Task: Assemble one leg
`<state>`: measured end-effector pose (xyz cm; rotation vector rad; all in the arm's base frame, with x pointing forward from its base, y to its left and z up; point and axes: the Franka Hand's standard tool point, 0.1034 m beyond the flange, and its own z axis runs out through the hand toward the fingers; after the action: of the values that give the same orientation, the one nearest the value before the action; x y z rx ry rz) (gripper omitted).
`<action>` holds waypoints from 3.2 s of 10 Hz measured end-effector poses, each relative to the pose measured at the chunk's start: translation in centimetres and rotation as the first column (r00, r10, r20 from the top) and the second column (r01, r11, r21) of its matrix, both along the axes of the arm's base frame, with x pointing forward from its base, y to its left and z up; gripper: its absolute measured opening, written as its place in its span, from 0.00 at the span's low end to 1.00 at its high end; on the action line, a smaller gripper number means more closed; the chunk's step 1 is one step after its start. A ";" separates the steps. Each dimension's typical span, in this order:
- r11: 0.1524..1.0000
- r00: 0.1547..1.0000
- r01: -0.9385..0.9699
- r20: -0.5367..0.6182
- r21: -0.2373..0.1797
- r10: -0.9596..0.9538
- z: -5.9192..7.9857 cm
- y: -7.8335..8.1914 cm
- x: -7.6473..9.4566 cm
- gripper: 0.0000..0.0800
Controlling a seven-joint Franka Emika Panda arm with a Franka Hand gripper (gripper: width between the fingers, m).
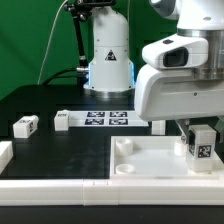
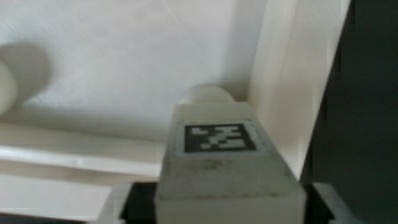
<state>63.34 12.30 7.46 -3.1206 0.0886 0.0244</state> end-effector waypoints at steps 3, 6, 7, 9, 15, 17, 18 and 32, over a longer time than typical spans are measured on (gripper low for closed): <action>0.914 0.914 0.407 -0.012 0.004 -0.407 -0.1 -0.1 0.0 0.36; 0.721 0.721 0.693 -0.016 -0.005 -0.693 -0.2 -0.2 0.0 0.36; 0.661 0.661 0.750 -0.016 -0.007 -0.750 -0.2 -0.2 0.0 0.36; 0.537 0.537 0.844 -0.018 -0.008 -0.844 -0.2 -0.3 0.0 0.36; 0.695 0.695 0.719 -0.017 -0.006 -0.719 -0.2 0.3 -0.1 0.75; 0.836 0.836 0.549 -0.014 0.001 -0.549 -0.2 0.5 -0.2 0.81; 0.890 0.890 0.456 -0.011 0.004 -0.455 -0.3 0.4 -0.2 0.81; 0.984 0.984 -0.178 0.019 0.004 0.177 -0.2 -0.1 0.2 0.36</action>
Offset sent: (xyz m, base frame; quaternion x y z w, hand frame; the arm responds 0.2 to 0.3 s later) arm -0.0096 0.0013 -0.0038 0.0026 0.0055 0.3535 0.9354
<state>63.49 12.24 7.26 -3.1117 -0.1899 -0.0019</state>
